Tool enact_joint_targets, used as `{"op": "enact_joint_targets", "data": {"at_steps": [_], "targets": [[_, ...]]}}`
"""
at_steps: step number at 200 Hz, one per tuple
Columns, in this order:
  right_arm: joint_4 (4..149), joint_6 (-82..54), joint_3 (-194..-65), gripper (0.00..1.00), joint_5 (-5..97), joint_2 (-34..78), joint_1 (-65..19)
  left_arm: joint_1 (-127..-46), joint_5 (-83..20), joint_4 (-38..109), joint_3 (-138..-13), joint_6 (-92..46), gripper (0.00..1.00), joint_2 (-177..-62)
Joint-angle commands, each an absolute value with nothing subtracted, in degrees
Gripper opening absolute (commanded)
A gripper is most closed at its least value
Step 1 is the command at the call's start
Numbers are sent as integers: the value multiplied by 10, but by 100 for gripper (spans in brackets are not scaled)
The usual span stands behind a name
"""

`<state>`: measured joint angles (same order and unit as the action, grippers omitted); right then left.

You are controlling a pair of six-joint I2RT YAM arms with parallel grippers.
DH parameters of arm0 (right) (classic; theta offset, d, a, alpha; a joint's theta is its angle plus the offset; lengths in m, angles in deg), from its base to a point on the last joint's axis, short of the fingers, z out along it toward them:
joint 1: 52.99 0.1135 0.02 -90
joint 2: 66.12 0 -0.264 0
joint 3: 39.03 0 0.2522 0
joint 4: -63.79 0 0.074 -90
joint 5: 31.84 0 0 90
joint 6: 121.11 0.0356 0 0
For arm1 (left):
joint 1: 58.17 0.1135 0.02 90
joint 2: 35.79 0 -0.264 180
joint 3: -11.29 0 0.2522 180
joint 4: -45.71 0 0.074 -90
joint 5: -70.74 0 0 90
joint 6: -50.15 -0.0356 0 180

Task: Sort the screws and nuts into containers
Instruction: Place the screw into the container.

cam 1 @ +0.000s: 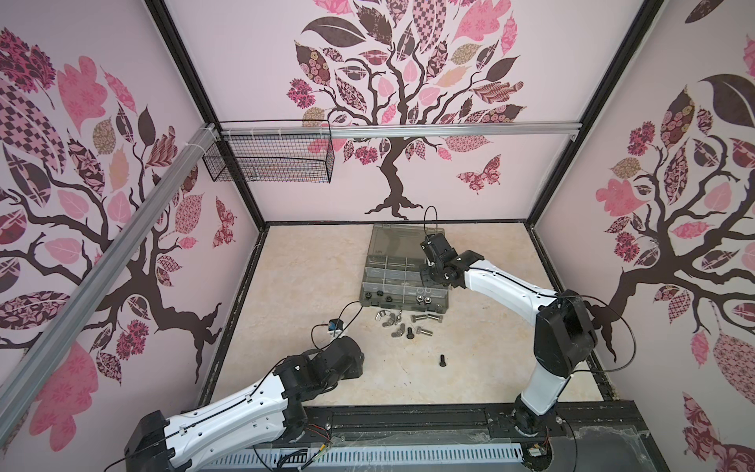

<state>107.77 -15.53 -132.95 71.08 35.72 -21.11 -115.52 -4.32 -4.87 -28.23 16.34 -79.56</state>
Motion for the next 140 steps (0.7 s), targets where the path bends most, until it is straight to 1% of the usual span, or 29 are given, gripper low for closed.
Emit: {"op": "enact_joint_targets", "data": {"at_steps": [1,24,36,65,78,116,140], "targets": [[1081,-163,-1334,13,715,387,-228,-1153,-43,-56,-266,171,48,-790],[1082,-164,-1333,15,717,404,-236,-1153,-45,-56,-267,171,48,-791],[1083,-163,-1332,18,718,411,-239,-1152,-45,-56,-267,171,48,-791],[1087,-157,-1331,35,714,419,-240,-1153,-45,-56,-268,170,48,-791],[1089,-156,-1331,40,713,416,-240,-1153,-46,-56,-268,169,48,-792],[1095,-154,-1327,42,705,390,-240,-1153,-46,-54,-265,172,48,-790],[1105,-152,-1318,43,680,359,-240,-1153,-56,-50,-269,172,48,-796]]}}
